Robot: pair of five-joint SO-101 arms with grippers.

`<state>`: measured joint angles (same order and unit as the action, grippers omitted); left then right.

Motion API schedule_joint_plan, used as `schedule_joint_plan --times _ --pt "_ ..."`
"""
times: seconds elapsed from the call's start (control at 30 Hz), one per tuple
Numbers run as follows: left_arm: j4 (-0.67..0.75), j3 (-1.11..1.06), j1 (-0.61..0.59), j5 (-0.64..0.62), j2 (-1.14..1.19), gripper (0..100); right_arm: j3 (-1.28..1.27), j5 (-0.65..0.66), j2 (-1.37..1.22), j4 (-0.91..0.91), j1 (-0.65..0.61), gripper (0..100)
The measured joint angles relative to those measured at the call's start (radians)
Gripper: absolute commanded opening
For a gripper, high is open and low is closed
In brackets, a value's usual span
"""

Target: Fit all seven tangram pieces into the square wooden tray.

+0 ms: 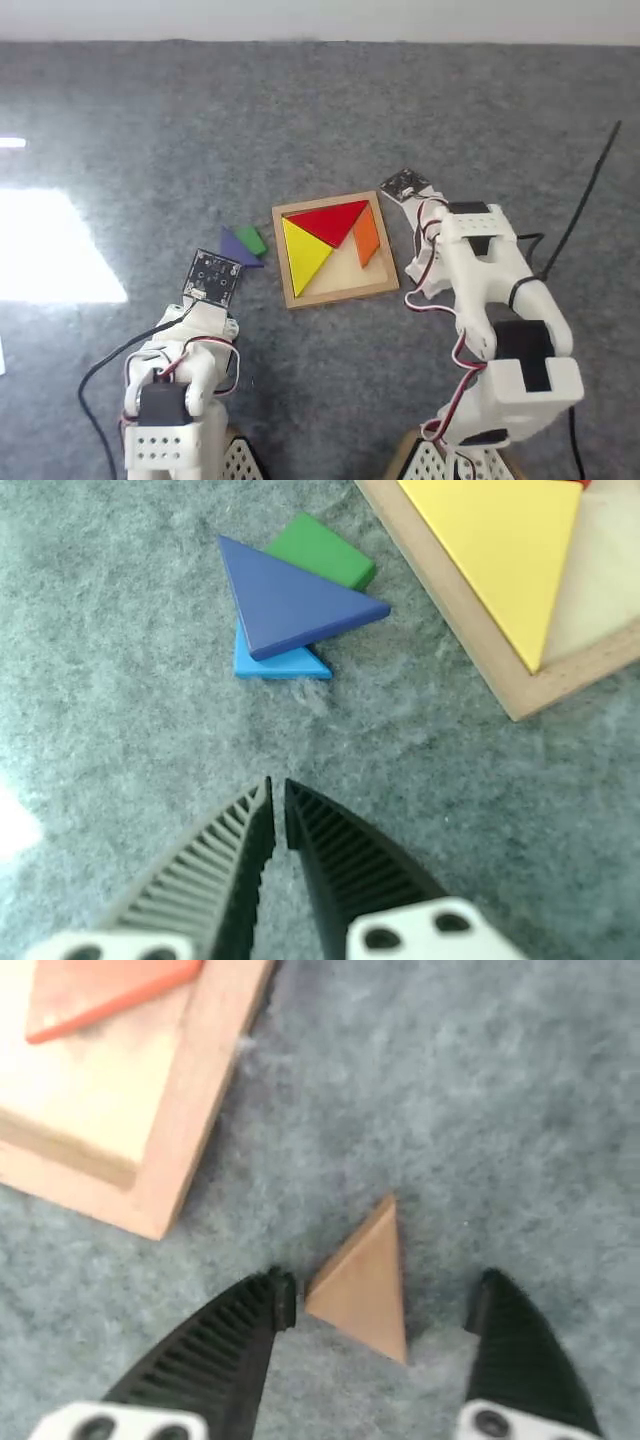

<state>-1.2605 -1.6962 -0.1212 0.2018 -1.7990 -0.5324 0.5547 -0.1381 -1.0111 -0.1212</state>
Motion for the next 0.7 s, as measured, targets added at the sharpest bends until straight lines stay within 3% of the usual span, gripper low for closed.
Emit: schedule_joint_plan --times 0.13,0.53,0.7 --pt "0.000 0.000 0.000 0.000 0.000 2 0.020 -0.038 0.000 0.008 0.003 5.4" --pt "0.000 0.000 0.000 0.000 0.000 2 0.020 -0.103 0.075 -0.018 -0.003 5.2" --pt "0.000 0.000 0.000 0.000 0.000 2 0.025 -0.163 0.189 -0.071 -0.104 5.2"
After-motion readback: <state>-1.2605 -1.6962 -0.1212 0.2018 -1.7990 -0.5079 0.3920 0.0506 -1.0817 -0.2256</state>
